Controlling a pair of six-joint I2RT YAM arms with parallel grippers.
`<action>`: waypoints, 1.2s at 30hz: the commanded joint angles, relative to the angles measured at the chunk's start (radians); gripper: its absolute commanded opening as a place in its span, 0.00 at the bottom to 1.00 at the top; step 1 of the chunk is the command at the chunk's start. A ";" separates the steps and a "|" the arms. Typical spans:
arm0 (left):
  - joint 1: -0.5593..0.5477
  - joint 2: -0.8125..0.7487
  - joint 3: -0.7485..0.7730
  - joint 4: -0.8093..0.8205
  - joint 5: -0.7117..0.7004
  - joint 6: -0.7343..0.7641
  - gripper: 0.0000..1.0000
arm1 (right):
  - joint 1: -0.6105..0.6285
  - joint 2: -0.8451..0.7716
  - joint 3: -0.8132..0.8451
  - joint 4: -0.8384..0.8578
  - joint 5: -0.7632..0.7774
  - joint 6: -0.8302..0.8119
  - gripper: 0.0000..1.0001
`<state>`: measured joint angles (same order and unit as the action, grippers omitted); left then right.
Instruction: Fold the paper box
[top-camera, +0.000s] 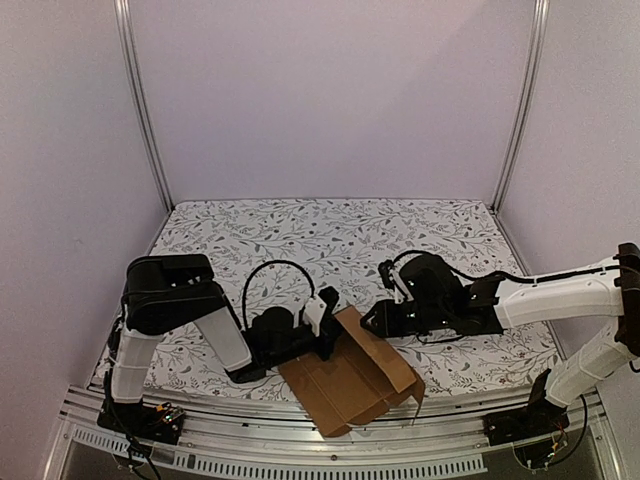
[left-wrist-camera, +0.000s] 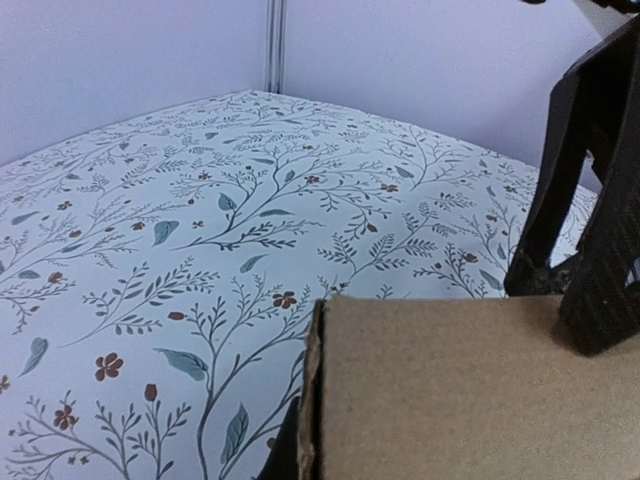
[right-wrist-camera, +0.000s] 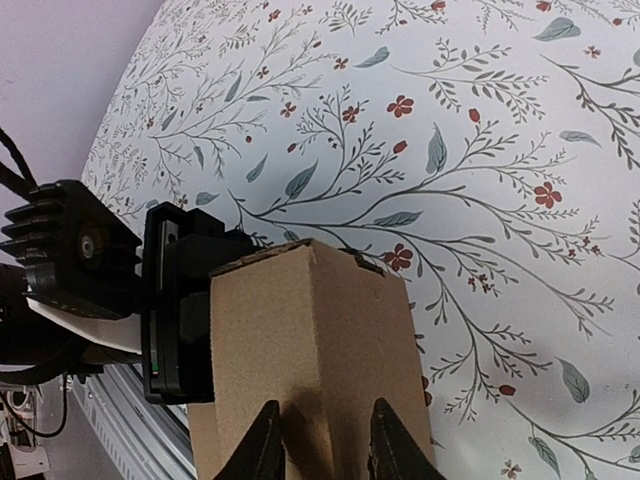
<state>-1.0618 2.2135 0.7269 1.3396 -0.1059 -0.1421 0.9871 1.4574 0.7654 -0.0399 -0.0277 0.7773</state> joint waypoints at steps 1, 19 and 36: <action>0.005 -0.070 -0.057 0.113 -0.055 0.018 0.00 | 0.008 -0.022 0.036 -0.091 0.040 -0.022 0.32; 0.003 -0.395 -0.109 -0.546 -0.473 -0.149 0.00 | -0.006 -0.219 0.245 -0.402 0.218 -0.229 0.54; 0.003 -0.482 0.131 -1.398 -0.609 -0.471 0.00 | -0.035 -0.073 0.292 -0.436 0.168 -0.178 0.15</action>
<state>-1.0618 1.7580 0.8288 0.1944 -0.6926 -0.4896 0.9665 1.3315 1.0428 -0.4564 0.1547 0.5735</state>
